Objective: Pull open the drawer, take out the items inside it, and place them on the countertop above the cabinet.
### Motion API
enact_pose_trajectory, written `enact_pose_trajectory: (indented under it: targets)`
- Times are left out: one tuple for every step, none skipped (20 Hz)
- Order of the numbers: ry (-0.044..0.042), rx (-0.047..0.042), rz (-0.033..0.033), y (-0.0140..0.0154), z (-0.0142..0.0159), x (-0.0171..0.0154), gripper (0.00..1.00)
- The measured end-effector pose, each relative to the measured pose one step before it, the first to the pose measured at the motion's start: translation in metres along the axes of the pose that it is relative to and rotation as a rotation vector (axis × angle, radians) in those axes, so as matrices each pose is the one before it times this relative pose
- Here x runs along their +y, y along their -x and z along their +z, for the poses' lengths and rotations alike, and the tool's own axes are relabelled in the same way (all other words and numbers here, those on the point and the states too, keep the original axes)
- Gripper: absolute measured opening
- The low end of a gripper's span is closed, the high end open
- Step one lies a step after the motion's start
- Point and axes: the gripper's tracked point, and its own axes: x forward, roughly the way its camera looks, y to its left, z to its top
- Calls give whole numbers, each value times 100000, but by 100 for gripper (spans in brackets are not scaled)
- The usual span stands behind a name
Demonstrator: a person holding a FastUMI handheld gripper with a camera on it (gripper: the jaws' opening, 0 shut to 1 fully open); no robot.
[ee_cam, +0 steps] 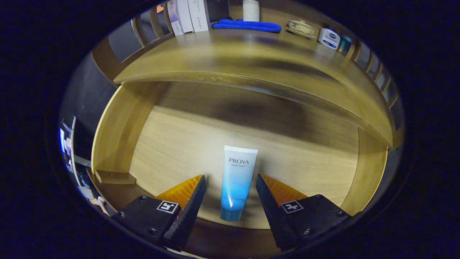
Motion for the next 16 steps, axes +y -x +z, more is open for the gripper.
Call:
enact_pose_trajectory:
  targets:
    - [-8,2039,-912,-344,-131,12,89]
    - [133,2997,-720,158,-392,11,88]
    - [-234,2017,-170,307,-13,78,87]
    - [825,573,-573,54,312,-75,87]
    - [540,-529,-1036,2,372,-126,86]
    - [-182,-433,-1916,-477,8,-115,86]
    - [43,-148,-165,5,190,181,82]
    - [934,-734,-10,69,208,0,78]
    - [27,-953,-89,-98,104,-47,75]
    - [-476,-997,-145,95,87,55,71]
    - [-3,-626,71,269,-35,129,63]
    - [671,-667,184,-396,82,-78,55]
    - [-797,-1209,192,199,83,-16,53]
    - [-949,-971,510,-63,106,35,52]
    - [-1055,-1075,567,61,-49,-121,49]
    - [-693,-601,756,210,-163,44,47]
